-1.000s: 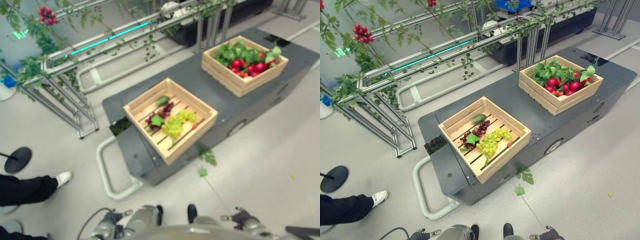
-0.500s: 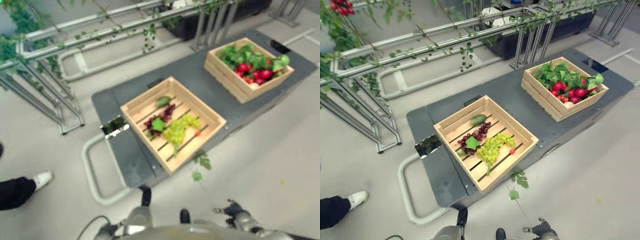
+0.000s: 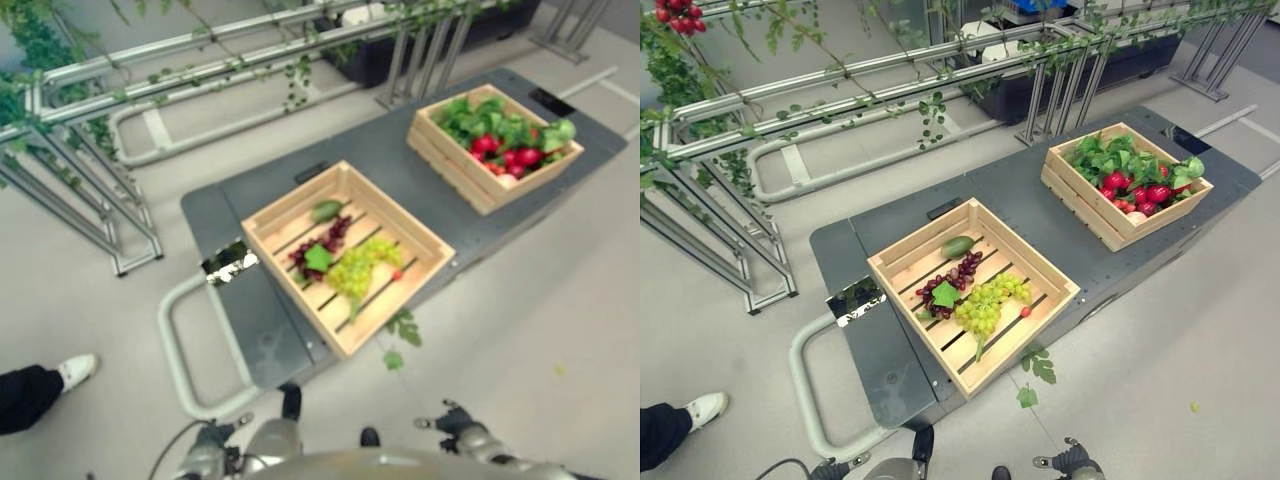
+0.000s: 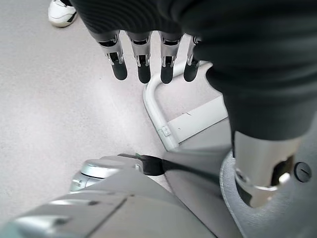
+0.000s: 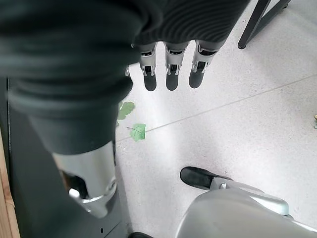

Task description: Pick up the fruits from the basket on one side to the basket on the other side

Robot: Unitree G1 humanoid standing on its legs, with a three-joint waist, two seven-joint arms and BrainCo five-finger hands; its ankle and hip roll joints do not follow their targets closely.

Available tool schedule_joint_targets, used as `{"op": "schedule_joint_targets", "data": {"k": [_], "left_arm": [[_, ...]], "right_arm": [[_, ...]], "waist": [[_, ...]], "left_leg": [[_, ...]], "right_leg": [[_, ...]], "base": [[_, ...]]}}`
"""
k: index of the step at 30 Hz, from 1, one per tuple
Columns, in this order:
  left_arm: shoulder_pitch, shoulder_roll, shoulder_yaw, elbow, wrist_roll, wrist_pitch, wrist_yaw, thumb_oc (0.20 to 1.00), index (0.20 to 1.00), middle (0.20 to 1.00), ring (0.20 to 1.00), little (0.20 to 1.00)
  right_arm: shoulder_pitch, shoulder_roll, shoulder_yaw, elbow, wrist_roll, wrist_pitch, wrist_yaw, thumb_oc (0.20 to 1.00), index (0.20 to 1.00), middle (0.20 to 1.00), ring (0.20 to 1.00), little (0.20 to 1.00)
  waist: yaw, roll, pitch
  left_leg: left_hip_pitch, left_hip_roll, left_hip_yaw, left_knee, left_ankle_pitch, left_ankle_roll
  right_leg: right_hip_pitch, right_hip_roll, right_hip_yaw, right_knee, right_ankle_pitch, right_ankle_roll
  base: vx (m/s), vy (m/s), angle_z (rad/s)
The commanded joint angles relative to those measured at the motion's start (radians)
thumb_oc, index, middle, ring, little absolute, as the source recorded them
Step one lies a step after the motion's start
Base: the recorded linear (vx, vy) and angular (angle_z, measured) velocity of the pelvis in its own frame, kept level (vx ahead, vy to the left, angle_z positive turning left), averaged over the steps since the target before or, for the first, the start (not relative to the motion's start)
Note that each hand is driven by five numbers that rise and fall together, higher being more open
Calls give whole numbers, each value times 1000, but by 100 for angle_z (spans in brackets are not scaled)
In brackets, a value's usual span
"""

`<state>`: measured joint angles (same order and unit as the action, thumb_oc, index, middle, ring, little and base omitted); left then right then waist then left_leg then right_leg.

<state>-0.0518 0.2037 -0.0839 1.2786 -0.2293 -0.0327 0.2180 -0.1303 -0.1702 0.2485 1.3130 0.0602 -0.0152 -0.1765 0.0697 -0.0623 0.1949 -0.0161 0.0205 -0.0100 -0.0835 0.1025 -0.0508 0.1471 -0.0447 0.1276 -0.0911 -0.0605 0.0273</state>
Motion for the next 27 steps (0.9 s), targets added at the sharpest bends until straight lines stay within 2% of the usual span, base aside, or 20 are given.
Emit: {"op": "schedule_joint_targets", "data": {"k": [1,2,3,4,5,6,7,8,9,10,11,12,13,14,15,16,17,22,27], "left_arm": [[-24,0,-39,-39,13,-30,3,1000,1000,1000,1000,1000],[-24,0,-39,-39,13,-30,3,1000,1000,1000,1000,1000],[-19,14,-45,-136,-3,-41,0,1000,1000,1000,1000,1000],[-17,14,-46,-137,-3,-40,0,1000,1000,1000,1000,1000],[0,33,-57,-247,0,-43,-4,1000,1000,1000,1000,1000],[5,48,-63,-310,4,-44,-5,1000,1000,1000,1000,1000],[7,48,-63,-313,4,-43,-5,1000,1000,1000,1000,1000],[15,73,-68,-434,-1,-51,-1,1000,1000,1000,1000,1000],[15,73,-68,-434,-1,-50,-1,1000,1000,1000,1000,1000],[16,85,-67,-509,-8,-65,3,1000,1000,1000,1000,1000],[17,85,-67,-510,-8,-64,4,1000,1000,1000,1000,1000],[31,95,-54,-585,-9,-76,7,1000,1000,1000,1000,1000],[31,98,-46,-604,-24,-84,10,1000,1000,1000,1000,1000],[49,119,-17,-635,-45,-105,28,1000,1000,1000,1000,1000],[67,107,-32,-679,-35,-97,-4,1000,1000,1000,1000,1000],[68,107,-32,-679,-35,-97,-4,1000,1000,1000,1000,1000],[85,105,-30,-723,-87,-95,-12,1000,1000,1000,1000,1000],[139,102,-8,-845,-131,-96,-56,1000,1000,1000,1000,1000],[159,110,6,-920,-161,-87,-67,1000,1000,1000,1000,1000]], "right_arm": [[23,-27,18,-41,24,-8,5,1000,1000,1000,1000,1000],[23,-27,18,-41,24,-8,5,1000,1000,1000,1000,1000],[29,-29,7,-61,35,-13,5,1000,1000,1000,1000,1000],[30,-29,7,-61,35,-13,5,1000,1000,1000,1000,1000],[41,-27,-3,-87,47,-18,4,1000,1000,1000,1000,1000],[48,-27,-13,-111,58,-23,1,1000,1000,1000,1000,1000],[49,-27,-13,-112,57,-23,1,1000,1000,1000,1000,1000],[47,-37,-19,-167,69,-28,-4,1000,1000,1000,1000,1000],[47,-37,-19,-167,69,-28,-4,1000,1000,1000,1000,1000],[36,-50,-30,-208,78,-33,-14,1000,1000,1000,1000,1000],[37,-50,-30,-209,78,-33,-14,1000,1000,1000,1000,1000],[44,-51,-34,-213,84,-37,-16,1000,1000,1000,1000,1000],[38,-53,-35,-205,85,-36,-16,1000,1000,1000,1000,1000],[62,-64,-45,-209,76,-30,-18,1000,1000,1000,1000,1000],[76,-65,-46,-202,70,-31,-8,1000,1000,1000,1000,1000],[77,-65,-46,-202,70,-31,-8,1000,1000,1000,1000,1000],[67,-59,-39,-180,66,-25,-4,1000,1000,1000,1000,1000],[98,-78,-62,-186,60,-19,12,1000,1000,1000,1000,1000],[108,-83,-71,-174,58,-18,22,1000,1000,1000,1000,1000]], "waist": [[6,-27,-45],[6,-27,-45],[6,-30,-46],[6,-31,-46],[4,-31,-40],[-5,-27,-30],[-5,-28,-32],[-34,-5,30],[-34,-5,29],[-52,32,65],[-54,31,66],[-64,19,62],[-62,5,60],[-56,-4,63],[-59,0,45],[-59,0,45],[-50,-2,24],[-48,1,-11],[-50,7,-20]], "left_leg": [[-169,6,-33,27,22,-7],[-169,6,-33,27,22,-7],[-159,-4,-35,29,5,5],[-159,-4,-34,30,4,5],[-141,-10,-43,29,-17,17],[-126,-13,-54,25,-23,23],[-128,-13,-54,26,-23,23],[-94,-10,-68,11,-35,31],[-95,-10,-68,12,-35,31],[-84,1,-75,12,-42,30],[-83,-1,-77,13,-44,30],[-45,-22,-70,8,-69,33],[-35,-39,-61,3,-77,32],[-27,-45,-55,0,-84,29],[-31,-45,-54,7,-94,25],[-30,-45,-54,7,-94,25],[-27,-42,-49,10,-102,28],[12,-24,-58,-4,-113,9],[25,-12,-61,-4,-125,-3]], "right_leg": [[53,-48,-25,50,-108,113],[52,-48,-25,50,-108,113],[18,-45,-22,132,-114,128],[16,-45,-22,135,-116,128],[-40,-28,-12,238,-104,148],[-85,-15,-7,325,-59,163],[-90,-15,-7,331,-62,162],[-259,-2,-18,499,94,192],[-260,-2,-18,500,94,192],[-344,5,-32,495,77,187],[-344,3,-34,501,71,186],[-336,-10,-102,346,31,163],[-348,-28,-134,242,63,153],[-309,-75,-159,164,101,152],[-262,-103,-139,124,102,171],[-260,-103,-139,123,102,171],[-221,-61,-117,52,91,147],[-130,-61,-150,4,74,134],[-111,-58,-145,4,55,130]], "base": [[64,73,-13],[73,130,-10],[40,87,-1],[54,145,-1],[-1,90,-5],[-3,88,-11],[-191,104,-9],[-177,73,-5],[-201,205,-10],[-23,127,-3],[115,159,0],[197,17,4],[265,-18,-3],[160,-29,-4],[105,-17,14],[83,1,48],[51,-21,56],[120,-51,1],[74,-39,-14]]}}
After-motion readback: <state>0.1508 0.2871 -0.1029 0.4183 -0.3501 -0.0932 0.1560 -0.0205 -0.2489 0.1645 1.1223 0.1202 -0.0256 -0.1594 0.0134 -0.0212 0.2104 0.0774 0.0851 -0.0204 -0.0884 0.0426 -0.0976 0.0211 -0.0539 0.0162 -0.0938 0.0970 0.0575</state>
